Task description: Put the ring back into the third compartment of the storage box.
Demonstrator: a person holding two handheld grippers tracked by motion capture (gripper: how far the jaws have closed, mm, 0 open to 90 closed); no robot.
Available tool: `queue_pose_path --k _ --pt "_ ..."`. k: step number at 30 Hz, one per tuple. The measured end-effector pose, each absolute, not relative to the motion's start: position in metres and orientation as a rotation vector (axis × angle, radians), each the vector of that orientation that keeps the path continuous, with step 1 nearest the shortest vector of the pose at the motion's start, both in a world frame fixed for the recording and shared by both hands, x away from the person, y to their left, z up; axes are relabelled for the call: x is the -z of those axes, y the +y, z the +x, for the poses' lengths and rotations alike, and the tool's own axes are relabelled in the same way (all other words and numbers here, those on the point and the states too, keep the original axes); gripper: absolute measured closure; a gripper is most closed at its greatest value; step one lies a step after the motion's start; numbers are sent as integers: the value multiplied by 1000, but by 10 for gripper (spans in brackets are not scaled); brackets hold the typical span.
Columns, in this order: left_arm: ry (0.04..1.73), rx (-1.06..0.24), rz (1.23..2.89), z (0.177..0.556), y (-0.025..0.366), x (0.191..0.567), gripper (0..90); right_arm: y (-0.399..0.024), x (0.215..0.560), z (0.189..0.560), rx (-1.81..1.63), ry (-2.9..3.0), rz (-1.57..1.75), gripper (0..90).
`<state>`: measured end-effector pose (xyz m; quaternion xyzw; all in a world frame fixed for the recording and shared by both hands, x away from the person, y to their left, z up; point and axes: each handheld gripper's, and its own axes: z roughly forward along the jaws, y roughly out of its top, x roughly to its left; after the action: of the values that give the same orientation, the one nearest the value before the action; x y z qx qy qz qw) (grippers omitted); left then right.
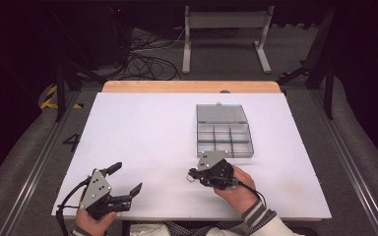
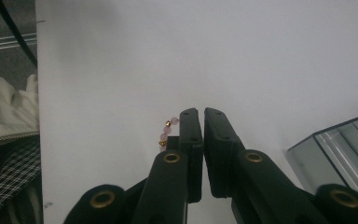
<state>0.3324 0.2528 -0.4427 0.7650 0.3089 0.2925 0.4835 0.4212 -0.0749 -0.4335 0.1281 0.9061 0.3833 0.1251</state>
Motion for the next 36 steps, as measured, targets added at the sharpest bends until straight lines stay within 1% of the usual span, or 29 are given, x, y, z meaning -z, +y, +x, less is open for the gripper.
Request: queue_pose_path --k 13,36 --pt "753 -711 1865 332 253 443 143 -88 421 427 -1096 2560 426 864" --pt "758 -709 1872 333 252 443 143 -121 405 451 -1103 2442 652 864"
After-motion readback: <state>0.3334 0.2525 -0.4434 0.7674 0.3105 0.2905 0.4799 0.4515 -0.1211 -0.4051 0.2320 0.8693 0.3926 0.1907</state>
